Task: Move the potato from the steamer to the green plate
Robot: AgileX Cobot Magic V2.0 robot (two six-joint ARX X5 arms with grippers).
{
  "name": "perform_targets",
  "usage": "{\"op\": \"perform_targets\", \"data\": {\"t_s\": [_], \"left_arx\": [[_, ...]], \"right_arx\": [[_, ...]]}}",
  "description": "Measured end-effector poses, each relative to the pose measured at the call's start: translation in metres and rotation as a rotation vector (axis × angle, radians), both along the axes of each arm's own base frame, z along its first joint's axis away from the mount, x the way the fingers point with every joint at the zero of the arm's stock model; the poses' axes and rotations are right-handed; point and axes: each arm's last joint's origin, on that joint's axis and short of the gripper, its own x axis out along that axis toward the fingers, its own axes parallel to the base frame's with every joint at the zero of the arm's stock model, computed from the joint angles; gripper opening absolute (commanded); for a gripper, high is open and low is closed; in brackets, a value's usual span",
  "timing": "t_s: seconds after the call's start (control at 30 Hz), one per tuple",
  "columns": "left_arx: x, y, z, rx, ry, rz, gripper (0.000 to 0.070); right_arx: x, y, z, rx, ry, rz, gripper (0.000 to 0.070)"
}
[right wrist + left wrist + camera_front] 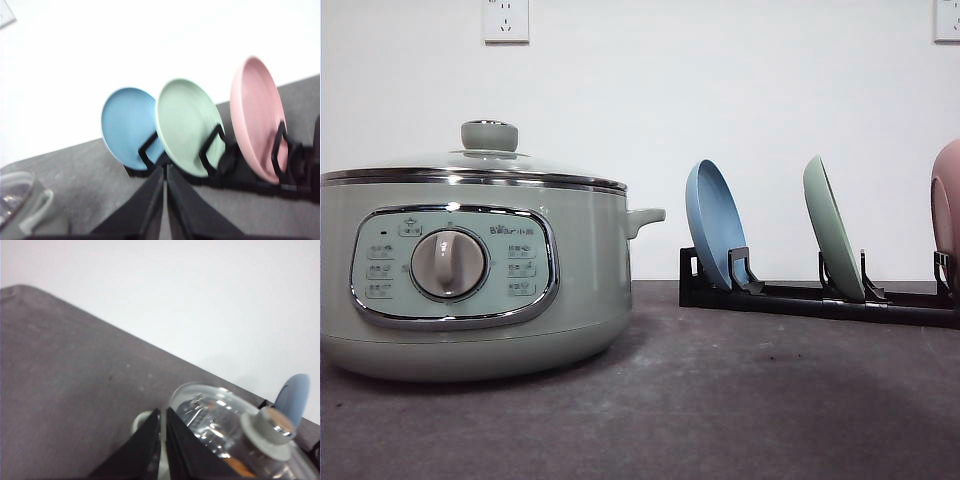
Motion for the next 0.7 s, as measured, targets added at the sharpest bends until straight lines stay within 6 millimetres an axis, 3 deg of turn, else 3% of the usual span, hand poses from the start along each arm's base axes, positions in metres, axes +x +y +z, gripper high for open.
{"op": "perform_targets", "data": {"t_s": [0.33, 0.7], "left_arx": [[0.023, -0.006, 0.067, 0.135, 0.117, -0.266, 0.0009], [0.057, -0.013, 0.114, 0.230, 0.262, -0.520, 0.0009]], "right_arx": [[0.017, 0.000, 0.068, -0.109, 0.107, 0.088, 0.0000], [0.055, 0.000, 0.115, -0.224, 0.361, 0.265, 0.0000]]}}
